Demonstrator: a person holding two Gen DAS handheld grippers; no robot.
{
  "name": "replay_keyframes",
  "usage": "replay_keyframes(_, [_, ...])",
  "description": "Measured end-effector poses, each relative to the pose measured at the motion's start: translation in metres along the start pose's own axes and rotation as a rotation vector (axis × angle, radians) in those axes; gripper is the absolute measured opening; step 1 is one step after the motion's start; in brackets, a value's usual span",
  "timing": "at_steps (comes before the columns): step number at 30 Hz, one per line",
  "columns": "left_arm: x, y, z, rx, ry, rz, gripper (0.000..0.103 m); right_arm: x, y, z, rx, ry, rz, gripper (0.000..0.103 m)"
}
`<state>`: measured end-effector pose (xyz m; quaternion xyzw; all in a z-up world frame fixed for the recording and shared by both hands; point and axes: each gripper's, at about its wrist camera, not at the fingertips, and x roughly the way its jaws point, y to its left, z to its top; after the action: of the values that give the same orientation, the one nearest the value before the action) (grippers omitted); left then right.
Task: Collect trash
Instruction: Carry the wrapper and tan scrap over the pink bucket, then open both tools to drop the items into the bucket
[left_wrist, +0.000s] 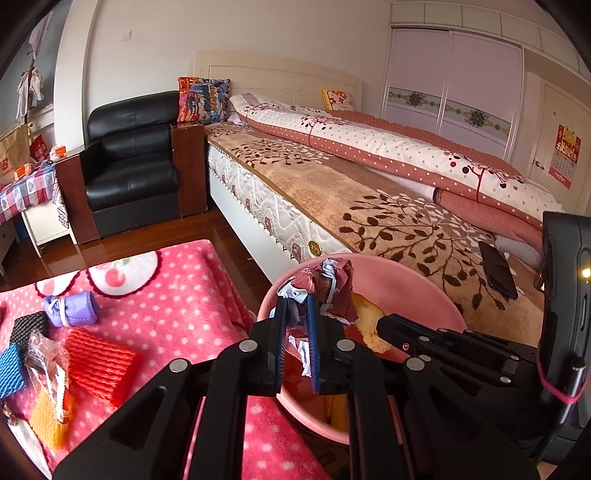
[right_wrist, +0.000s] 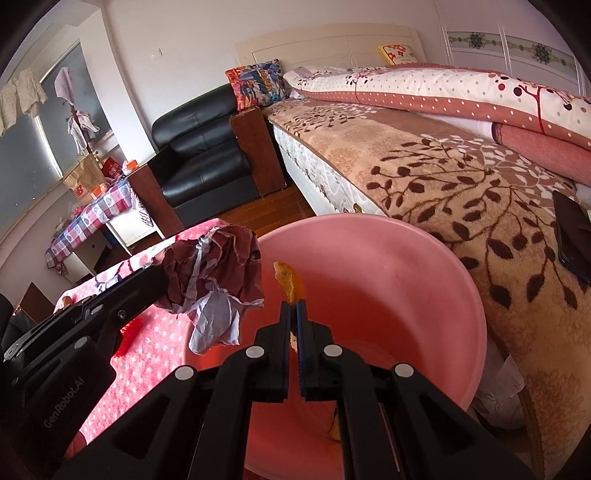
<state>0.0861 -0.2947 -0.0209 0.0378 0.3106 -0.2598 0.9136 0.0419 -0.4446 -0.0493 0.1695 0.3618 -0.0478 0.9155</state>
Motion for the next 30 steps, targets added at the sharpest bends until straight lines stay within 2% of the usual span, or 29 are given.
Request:
replay_keyframes(6, [0.011,0.002,-0.001,-0.029,0.029,-0.060,0.010,0.006,-0.006,-0.002,0.004,0.015,-0.019,0.003])
replay_keyframes(12, [0.015,0.002,-0.001,-0.037,0.033,-0.089,0.010,0.008,-0.009,-0.004,0.010,0.021,-0.030,0.003])
replay_keyframes(15, [0.016,0.000,-0.001,-0.034,0.047,-0.097,0.015,0.008,-0.009,-0.005,0.010,0.019,-0.039,0.003])
replay_keyframes(17, [0.016,-0.002,-0.001,-0.031,0.054,-0.101,0.025,0.007,-0.009,-0.005,0.008,0.016,-0.049,0.012])
replay_keyframes(19, [0.015,-0.002,-0.001,-0.034,0.054,-0.098,0.035,0.005,-0.009,-0.005,0.009,0.008,-0.058,0.036])
replay_keyframes(20, [0.015,-0.003,-0.001,-0.036,0.056,-0.094,0.038,0.004,-0.009,-0.005,0.010,0.000,-0.063,0.040])
replay_keyframes(30, [-0.002,-0.002,0.002,-0.039,0.026,-0.063,0.039,-0.011,-0.006,-0.009,0.002,-0.025,-0.062,0.045])
